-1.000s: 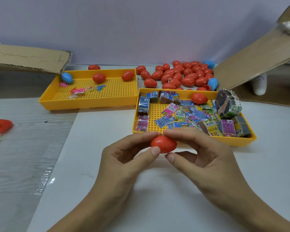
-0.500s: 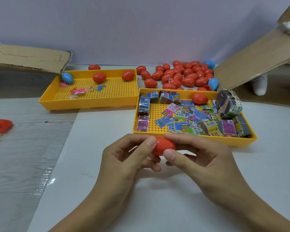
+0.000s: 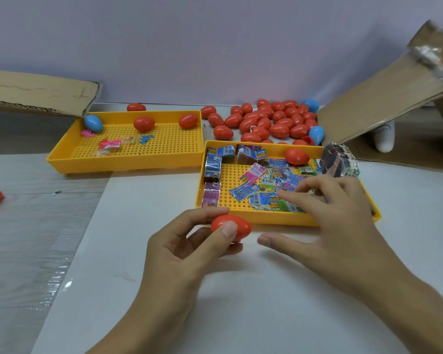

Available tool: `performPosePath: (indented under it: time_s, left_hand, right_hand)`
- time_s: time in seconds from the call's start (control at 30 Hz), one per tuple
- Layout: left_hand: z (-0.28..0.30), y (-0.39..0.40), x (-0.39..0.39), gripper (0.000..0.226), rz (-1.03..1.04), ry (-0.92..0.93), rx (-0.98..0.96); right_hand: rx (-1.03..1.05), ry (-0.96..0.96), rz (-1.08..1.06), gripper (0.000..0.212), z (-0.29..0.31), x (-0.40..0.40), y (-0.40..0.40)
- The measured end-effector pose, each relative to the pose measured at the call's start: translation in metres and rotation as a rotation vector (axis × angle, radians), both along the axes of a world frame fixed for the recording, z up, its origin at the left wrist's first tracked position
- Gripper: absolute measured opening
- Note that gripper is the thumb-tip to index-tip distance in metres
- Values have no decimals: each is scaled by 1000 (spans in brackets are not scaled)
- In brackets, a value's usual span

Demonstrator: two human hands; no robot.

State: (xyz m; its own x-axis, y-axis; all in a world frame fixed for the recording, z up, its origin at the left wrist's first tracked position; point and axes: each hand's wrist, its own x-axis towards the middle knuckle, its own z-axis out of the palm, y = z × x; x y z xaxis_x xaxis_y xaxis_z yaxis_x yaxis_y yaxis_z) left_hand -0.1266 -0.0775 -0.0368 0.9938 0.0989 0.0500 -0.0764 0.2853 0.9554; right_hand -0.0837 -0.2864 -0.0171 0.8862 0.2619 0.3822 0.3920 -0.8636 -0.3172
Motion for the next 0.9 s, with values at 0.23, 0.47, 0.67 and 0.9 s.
performPosePath:
  time_s: [0.23, 0.47, 0.67, 0.9]
  left_hand:
    - [-1, 0, 1, 34, -17, 11, -28]
    - [1, 0, 1, 28, -30, -19, -21]
    - [2, -3, -1, 17, -43, -105, 63]
    - [4, -6, -4, 21, -114, -172, 249]
  right_hand:
    - [114, 24, -12, 15, -4, 3, 3]
    - [606, 98, 11, 14, 12, 0, 5]
    - [965, 433, 340, 9, 17, -19, 21]
    - [956, 705, 273, 27, 10, -23, 27]
